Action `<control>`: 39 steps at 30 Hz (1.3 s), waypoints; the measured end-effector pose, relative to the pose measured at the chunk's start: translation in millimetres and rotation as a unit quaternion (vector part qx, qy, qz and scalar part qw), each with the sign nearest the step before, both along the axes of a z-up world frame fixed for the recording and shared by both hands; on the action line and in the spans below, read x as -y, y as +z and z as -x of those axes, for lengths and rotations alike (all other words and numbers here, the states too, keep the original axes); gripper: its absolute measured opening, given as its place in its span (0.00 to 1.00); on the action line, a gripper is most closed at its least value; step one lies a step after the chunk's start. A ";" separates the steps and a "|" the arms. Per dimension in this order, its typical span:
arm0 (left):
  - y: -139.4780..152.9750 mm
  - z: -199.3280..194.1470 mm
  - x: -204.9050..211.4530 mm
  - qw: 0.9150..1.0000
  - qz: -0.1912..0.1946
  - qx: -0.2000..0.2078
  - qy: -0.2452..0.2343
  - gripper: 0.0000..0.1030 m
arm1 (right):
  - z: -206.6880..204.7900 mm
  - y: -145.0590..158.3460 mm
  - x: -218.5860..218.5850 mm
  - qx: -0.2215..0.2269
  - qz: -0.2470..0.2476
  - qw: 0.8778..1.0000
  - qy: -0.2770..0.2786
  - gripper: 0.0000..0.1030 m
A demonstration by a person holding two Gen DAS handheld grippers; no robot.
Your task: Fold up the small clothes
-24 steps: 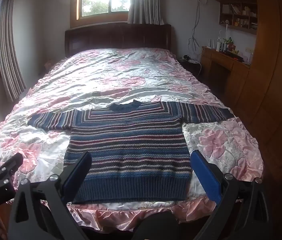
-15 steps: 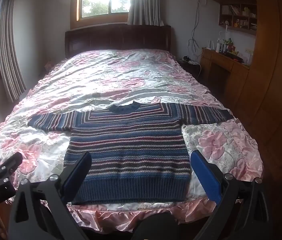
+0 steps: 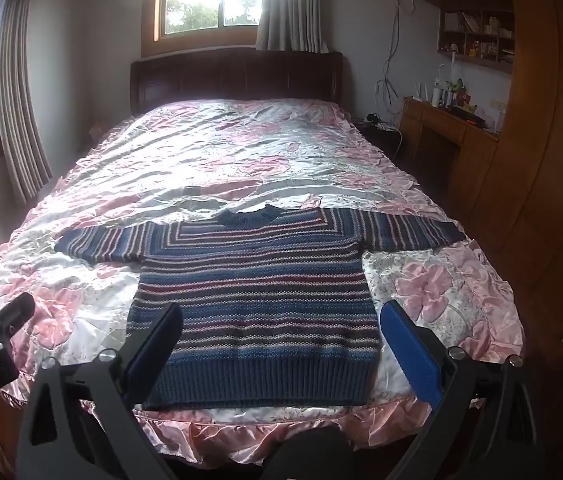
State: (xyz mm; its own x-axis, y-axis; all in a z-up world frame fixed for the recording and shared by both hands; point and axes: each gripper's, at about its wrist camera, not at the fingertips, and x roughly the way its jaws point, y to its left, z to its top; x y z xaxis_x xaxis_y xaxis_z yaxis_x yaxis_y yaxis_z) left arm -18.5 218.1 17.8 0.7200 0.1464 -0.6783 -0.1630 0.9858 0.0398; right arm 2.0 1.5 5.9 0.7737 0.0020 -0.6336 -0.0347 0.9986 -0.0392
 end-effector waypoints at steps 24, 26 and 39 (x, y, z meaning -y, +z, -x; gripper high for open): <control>-3.6 -4.9 -5.3 1.000 0.001 -0.004 0.005 0.97 | -2.6 -5.0 2.6 -0.004 -0.004 1.000 0.001 0.97; -4.2 -4.8 -4.4 1.000 0.001 -0.004 0.005 0.97 | -2.7 -5.1 2.9 -0.003 -0.004 1.000 0.000 0.97; -5.5 -5.1 -2.9 1.000 0.000 -0.002 0.006 0.97 | -5.0 -8.6 3.3 -0.006 -0.005 1.000 0.002 0.97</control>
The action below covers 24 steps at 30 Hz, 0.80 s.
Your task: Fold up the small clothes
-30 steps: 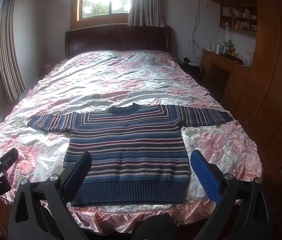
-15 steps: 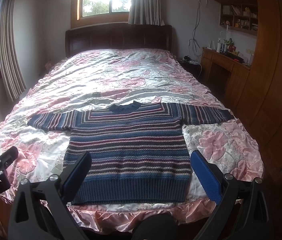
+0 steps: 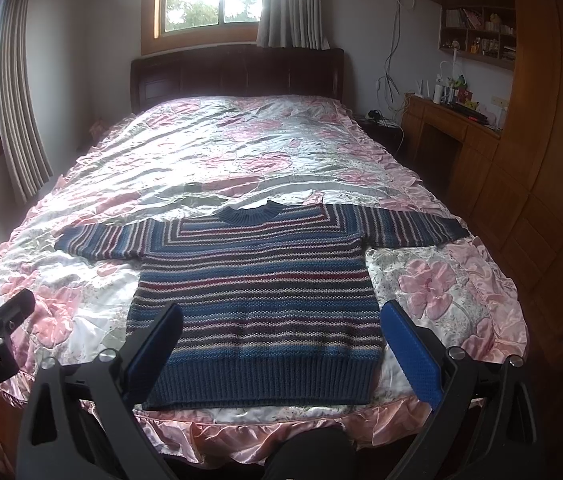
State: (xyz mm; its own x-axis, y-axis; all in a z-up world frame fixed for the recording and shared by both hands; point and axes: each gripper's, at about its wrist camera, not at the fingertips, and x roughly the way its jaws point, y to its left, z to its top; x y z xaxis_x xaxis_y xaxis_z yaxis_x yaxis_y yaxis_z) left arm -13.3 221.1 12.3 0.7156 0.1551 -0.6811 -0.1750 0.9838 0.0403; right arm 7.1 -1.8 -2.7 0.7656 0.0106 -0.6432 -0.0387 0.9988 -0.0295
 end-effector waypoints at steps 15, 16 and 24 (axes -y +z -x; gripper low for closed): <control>-2.5 -7.3 -2.1 1.000 0.001 -0.006 0.003 0.97 | -5.9 -7.8 -5.5 -0.007 0.001 1.000 0.002 0.97; -2.7 -7.6 -2.3 1.000 0.001 -0.006 0.003 0.97 | -6.5 -8.8 -5.5 -0.008 0.001 1.000 0.002 0.97; -6.6 -14.6 -5.4 1.000 0.003 -0.011 0.005 0.97 | -10.0 -12.7 -7.4 -0.012 0.002 1.000 0.002 0.97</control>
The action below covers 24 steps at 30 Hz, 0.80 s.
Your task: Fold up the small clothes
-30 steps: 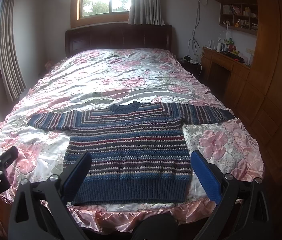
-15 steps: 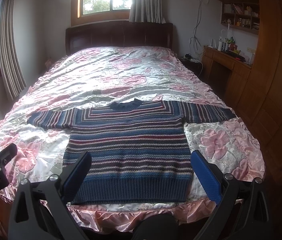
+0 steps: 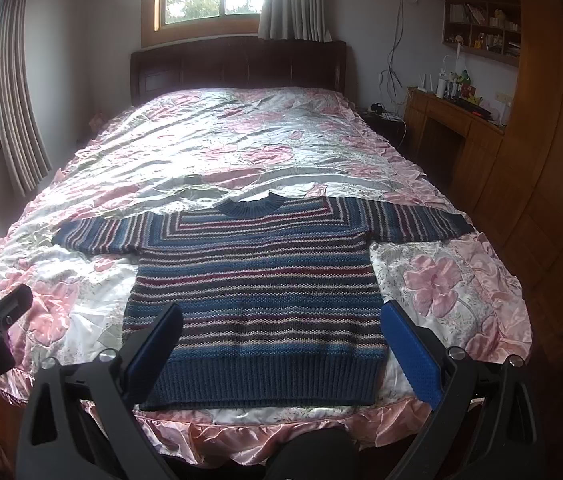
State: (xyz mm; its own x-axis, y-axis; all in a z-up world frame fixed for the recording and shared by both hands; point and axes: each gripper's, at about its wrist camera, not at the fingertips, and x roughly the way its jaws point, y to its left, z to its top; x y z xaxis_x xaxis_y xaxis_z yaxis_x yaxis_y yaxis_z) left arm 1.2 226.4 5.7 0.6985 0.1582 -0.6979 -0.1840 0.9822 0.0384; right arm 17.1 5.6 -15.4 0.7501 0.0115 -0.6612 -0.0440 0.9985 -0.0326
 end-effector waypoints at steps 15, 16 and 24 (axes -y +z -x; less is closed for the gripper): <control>-5.6 -5.1 1.6 1.000 -0.001 -0.005 0.000 0.97 | -10.8 -8.2 1.2 -0.008 0.000 1.000 -0.002 0.97; -6.8 -6.4 2.1 1.000 -0.001 -0.007 -0.001 0.97 | -12.0 -9.7 1.5 -0.009 0.000 1.000 -0.002 0.97; -37.3 -43.9 2.0 0.999 0.007 -0.016 -0.039 0.97 | -53.2 -30.2 43.1 -0.003 -0.115 0.992 0.052 0.97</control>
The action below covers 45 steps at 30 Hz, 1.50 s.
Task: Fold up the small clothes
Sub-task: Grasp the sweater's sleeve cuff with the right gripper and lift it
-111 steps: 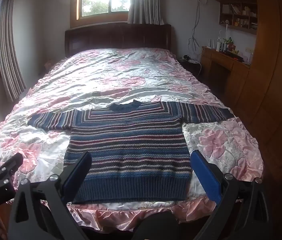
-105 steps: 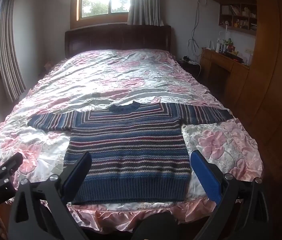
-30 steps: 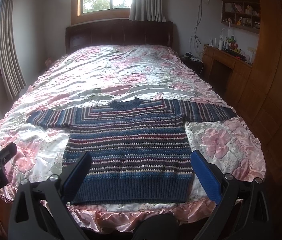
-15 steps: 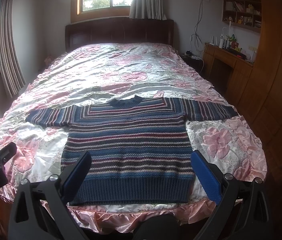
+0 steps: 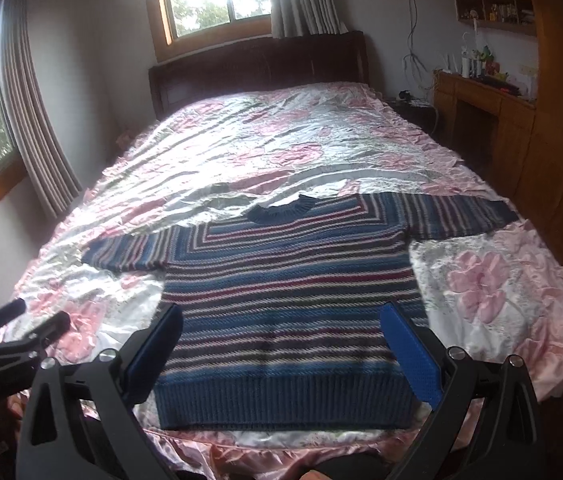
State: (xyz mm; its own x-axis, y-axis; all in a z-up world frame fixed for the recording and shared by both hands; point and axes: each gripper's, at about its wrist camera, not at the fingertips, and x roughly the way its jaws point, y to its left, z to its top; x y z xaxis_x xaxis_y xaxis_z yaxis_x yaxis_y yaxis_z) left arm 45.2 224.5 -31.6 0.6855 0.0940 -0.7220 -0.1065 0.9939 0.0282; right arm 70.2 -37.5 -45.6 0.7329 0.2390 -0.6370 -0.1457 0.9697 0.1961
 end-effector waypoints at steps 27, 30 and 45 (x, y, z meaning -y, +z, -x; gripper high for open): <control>-171.3 -214.3 44.9 0.960 0.218 -0.132 -0.120 0.97 | -315.5 -213.2 500.1 -0.110 -0.366 0.871 -0.310 0.62; -176.0 -221.1 47.1 0.960 0.220 -0.129 -0.113 0.97 | -334.7 -234.0 509.3 -0.124 -0.358 0.869 -0.318 0.61; -189.2 -234.3 46.9 0.966 0.208 -0.127 -0.091 0.97 | -376.4 -227.9 500.0 -0.109 -0.308 0.899 -0.291 0.13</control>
